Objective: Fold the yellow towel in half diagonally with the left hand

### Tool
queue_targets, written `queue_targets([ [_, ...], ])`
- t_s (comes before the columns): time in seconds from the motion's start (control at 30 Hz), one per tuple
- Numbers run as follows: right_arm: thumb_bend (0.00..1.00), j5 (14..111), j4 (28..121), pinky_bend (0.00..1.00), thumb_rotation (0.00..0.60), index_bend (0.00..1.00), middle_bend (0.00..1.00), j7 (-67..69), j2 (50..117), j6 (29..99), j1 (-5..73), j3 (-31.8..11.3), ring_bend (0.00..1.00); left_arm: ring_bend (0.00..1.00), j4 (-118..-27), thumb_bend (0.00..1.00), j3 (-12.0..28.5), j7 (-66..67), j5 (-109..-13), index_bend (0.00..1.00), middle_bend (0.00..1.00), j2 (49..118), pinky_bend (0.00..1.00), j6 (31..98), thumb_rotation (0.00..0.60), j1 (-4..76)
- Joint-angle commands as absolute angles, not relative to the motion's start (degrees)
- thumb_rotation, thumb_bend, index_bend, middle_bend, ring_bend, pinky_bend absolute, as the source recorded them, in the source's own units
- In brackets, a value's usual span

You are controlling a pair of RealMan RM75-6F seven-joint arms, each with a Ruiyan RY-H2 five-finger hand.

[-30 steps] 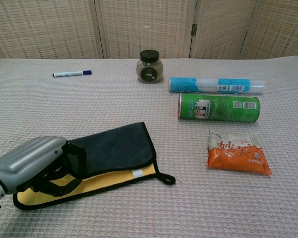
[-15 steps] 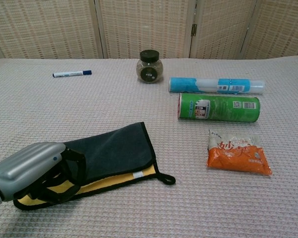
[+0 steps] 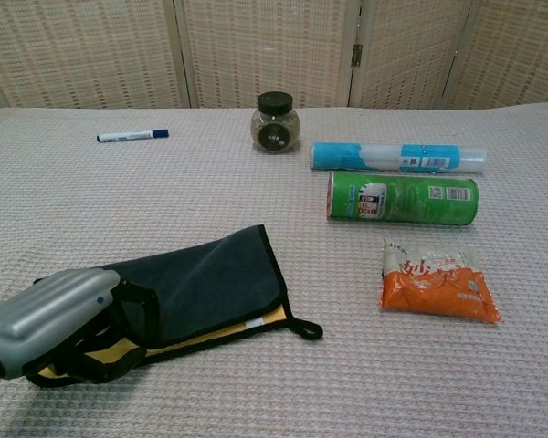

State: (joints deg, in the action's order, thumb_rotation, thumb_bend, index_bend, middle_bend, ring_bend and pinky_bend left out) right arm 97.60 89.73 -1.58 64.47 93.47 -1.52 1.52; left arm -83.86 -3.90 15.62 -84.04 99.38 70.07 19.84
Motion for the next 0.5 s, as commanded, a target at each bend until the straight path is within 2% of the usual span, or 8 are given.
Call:
queue_targets([
  [0.03, 0.25, 97.6, 89.7, 0.0, 0.6, 0.0, 0.0, -1.6, 64.5, 93.4, -1.5, 1.5, 0.0, 1.0, -84.3, 0.46, -3.8, 15.2, -84.3, 0.44, 1.0, 99.0, 1.0, 70.2, 0.6, 19.7],
  [0.17, 0.25, 97.6, 89.8, 0.0, 0.6, 0.0, 0.0, -1.6, 64.5, 93.4, -1.5, 1.5, 0.0, 1.0, -85.4, 0.43, -3.8, 14.6, -85.2, 0.4, 1.0, 98.1, 1.0, 71.1, 0.6, 19.4],
  [0.5, 0.25, 98.3, 89.9, 0.0, 0.6, 0.0, 0.0, -1.5, 64.4, 93.3, -1.5, 1.9, 0.0, 1.0, -89.1, 0.43, -2.9, 17.1, -84.8, 0.39, 1.0, 93.5, 1.0, 72.6, 0.6, 18.4],
])
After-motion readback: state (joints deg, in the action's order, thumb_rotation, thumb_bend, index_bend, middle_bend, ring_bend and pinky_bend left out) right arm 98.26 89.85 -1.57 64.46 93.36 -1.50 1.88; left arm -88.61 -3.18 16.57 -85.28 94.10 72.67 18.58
